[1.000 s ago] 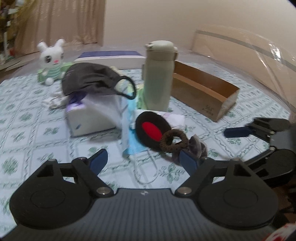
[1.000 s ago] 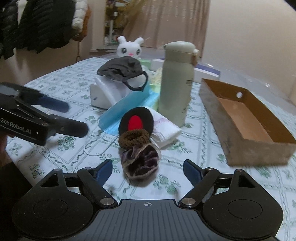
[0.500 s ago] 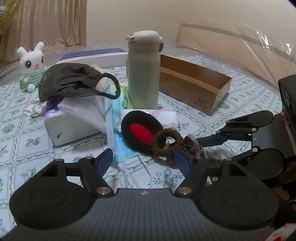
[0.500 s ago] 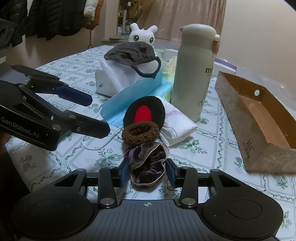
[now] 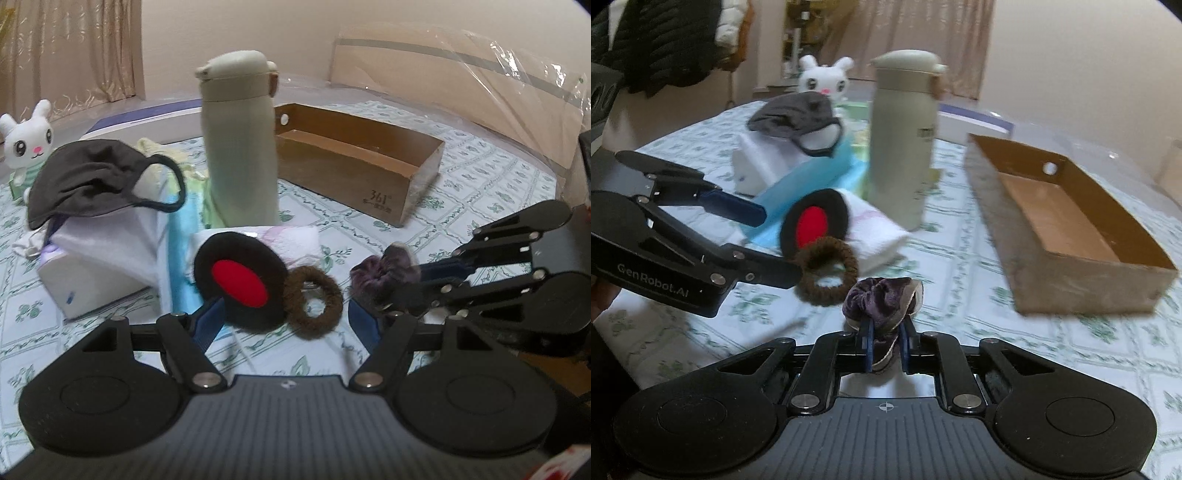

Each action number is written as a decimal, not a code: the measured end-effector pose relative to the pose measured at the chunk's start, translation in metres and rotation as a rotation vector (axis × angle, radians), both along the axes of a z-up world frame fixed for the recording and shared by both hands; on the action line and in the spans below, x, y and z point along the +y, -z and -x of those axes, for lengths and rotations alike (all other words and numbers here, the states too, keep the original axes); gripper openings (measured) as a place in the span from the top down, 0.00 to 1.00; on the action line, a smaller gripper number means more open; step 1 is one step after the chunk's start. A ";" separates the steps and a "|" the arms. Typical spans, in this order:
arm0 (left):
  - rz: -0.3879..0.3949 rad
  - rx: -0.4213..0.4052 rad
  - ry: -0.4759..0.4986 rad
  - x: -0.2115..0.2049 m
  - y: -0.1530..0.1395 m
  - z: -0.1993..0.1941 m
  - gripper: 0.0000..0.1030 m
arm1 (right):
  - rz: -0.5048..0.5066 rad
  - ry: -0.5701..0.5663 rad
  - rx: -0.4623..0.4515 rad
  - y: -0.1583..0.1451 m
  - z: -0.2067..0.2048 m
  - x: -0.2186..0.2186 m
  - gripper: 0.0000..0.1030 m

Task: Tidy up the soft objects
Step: 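Grasp the brown hair tie with the left tool, then carry both items to the cardboard box and open both tools to drop them, then move the left tool to the black-and-red earmuff pad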

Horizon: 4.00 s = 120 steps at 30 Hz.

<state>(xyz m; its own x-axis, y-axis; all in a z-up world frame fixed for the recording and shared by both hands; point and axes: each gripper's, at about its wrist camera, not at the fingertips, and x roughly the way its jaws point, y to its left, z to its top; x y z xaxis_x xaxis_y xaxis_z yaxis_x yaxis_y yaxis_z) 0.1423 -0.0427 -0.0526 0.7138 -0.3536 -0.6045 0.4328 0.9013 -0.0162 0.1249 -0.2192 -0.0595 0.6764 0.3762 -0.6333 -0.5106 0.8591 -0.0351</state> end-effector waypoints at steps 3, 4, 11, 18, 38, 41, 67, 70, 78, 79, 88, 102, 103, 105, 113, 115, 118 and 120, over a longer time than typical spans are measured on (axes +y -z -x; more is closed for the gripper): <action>-0.028 -0.006 0.018 -0.011 0.004 -0.004 0.37 | 0.007 0.032 0.001 0.000 0.001 -0.010 0.87; -0.040 -0.006 0.025 -0.015 0.005 -0.006 0.39 | 0.006 0.042 0.003 0.000 0.001 -0.014 0.87; -0.153 -0.043 0.067 -0.041 0.016 -0.008 0.41 | -0.003 0.072 0.005 0.001 0.001 -0.027 0.87; -0.310 -0.120 0.093 -0.061 0.026 -0.001 0.57 | -0.018 0.092 0.008 0.000 0.000 -0.034 0.87; -0.164 -0.085 0.037 -0.064 -0.005 0.002 0.87 | -0.065 0.149 -0.033 -0.018 0.008 -0.049 0.87; -0.134 -0.097 0.028 -0.071 -0.016 -0.006 0.87 | -0.080 0.178 -0.065 -0.028 0.001 -0.059 0.87; 0.042 -0.153 0.014 -0.161 -0.049 -0.129 0.62 | -0.212 0.459 -0.099 -0.058 -0.115 -0.159 0.87; 0.036 -0.146 0.007 -0.156 -0.045 -0.125 0.62 | -0.221 0.465 -0.089 -0.054 -0.116 -0.162 0.87; 0.045 -0.120 0.003 -0.146 -0.040 -0.102 0.62 | -0.252 0.444 -0.087 -0.055 -0.124 -0.158 0.87; 0.047 -0.118 0.003 -0.145 -0.040 -0.100 0.62 | -0.255 0.439 -0.088 -0.055 -0.125 -0.157 0.87; 0.043 -0.113 -0.021 -0.132 -0.038 -0.083 0.62 | -0.309 0.415 -0.134 -0.057 -0.122 -0.153 0.32; 0.053 -0.098 -0.102 -0.090 -0.043 -0.031 0.60 | -0.312 0.458 -0.084 -0.060 -0.056 -0.146 0.32; 0.054 -0.097 -0.111 -0.085 -0.044 -0.025 0.59 | -0.311 0.455 -0.083 -0.061 -0.050 -0.142 0.32; 0.052 -0.095 -0.128 -0.075 -0.045 -0.013 0.59 | -0.310 0.443 -0.080 -0.063 -0.037 -0.135 0.32; 0.026 -0.091 -0.232 -0.028 -0.047 0.034 0.58 | -0.313 0.392 -0.056 -0.070 0.001 -0.103 0.32; 0.018 -0.093 -0.258 -0.019 -0.050 0.043 0.57 | -0.314 0.381 -0.050 -0.071 0.009 -0.094 0.32; 0.014 -0.101 -0.288 -0.005 -0.053 0.056 0.57 | -0.316 0.360 -0.043 -0.072 0.020 -0.081 0.32; 0.014 -0.107 -0.304 0.003 -0.056 0.064 0.56 | -0.313 0.348 -0.043 -0.074 0.027 -0.073 0.32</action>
